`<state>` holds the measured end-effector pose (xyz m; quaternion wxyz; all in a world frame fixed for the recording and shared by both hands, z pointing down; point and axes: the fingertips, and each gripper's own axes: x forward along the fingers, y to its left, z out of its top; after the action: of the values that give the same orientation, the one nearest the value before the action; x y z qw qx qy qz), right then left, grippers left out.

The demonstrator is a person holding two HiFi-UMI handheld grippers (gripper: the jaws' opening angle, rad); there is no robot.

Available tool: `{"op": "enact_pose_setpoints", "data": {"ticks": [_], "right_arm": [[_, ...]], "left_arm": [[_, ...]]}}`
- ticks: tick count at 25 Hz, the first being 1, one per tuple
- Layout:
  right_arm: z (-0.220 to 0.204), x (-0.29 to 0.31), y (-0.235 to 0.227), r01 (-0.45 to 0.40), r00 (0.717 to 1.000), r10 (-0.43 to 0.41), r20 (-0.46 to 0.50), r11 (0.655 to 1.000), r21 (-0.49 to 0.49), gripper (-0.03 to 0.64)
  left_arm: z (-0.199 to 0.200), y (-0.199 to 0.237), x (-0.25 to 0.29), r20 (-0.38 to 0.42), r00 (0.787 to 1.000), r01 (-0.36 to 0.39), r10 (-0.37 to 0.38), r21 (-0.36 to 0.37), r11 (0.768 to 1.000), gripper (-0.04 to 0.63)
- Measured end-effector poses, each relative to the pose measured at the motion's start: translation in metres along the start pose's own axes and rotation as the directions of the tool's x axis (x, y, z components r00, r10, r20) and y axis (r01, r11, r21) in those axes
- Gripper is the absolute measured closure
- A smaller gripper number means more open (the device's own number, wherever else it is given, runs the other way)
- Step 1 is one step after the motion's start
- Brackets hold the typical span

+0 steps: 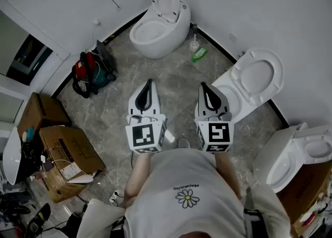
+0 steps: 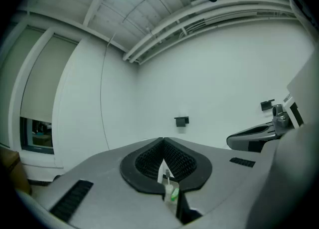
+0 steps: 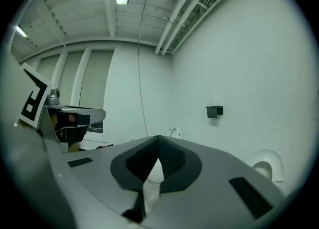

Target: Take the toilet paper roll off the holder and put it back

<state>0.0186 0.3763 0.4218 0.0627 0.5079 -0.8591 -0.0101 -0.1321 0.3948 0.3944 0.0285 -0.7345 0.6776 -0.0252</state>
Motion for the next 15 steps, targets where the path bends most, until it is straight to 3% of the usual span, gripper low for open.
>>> {"op": "enact_pose_setpoints", "data": {"ticks": [8, 15], "right_arm": [[-0.007, -0.003, 0.012, -0.024, 0.999, 0.024, -0.035, 1.0, -0.008, 0.609], [-0.006, -0.002, 0.012, -0.03, 1.0, 0.03, -0.005, 1.0, 0.006, 0.609]], "left_arm": [[-0.007, 0.006, -0.009, 0.001, 1.0, 0.003, -0.003, -0.005, 1.0, 0.577], [-0.009, 0.01, -0.004, 0.005, 1.0, -0.008, 0.008, -0.013, 1.0, 0.577]]}}
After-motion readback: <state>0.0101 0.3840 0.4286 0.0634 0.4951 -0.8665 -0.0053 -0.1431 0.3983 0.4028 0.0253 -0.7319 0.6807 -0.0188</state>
